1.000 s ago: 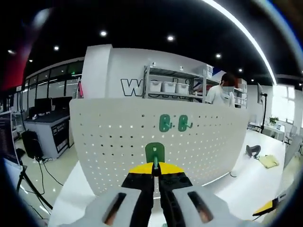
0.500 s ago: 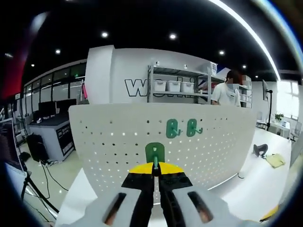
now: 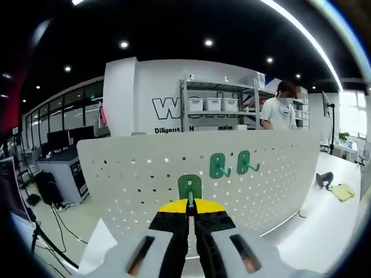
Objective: Insert the hook assembly into the mounting plate slot until the hook locks in place.
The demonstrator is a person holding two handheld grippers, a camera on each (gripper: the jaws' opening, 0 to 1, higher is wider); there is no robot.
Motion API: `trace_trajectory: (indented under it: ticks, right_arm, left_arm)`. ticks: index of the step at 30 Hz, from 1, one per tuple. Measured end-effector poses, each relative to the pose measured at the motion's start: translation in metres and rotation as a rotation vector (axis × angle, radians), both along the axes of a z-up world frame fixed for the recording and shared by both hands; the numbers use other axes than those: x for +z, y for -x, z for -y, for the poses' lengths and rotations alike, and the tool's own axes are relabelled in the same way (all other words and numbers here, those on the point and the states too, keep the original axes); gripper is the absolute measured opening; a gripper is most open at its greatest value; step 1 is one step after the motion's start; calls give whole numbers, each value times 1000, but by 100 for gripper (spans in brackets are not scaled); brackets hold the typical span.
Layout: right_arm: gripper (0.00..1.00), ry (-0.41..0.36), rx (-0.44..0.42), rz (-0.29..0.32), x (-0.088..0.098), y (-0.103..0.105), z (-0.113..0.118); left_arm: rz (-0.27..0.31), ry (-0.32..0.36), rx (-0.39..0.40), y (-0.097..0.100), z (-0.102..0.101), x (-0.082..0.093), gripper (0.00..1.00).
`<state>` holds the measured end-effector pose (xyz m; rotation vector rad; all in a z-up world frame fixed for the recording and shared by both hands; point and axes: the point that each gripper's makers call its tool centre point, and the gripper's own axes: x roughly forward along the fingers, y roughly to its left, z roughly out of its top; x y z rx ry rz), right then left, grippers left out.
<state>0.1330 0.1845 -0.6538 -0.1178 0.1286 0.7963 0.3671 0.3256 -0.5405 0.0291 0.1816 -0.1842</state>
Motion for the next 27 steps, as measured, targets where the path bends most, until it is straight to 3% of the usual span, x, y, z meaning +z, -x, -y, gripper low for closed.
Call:
trace_trajectory:
  ticks: [27]
  right_arm:
    - [38, 24, -5, -24, -11, 0, 1]
  left_arm:
    - [-3, -22, 9, -40, 2, 1, 2]
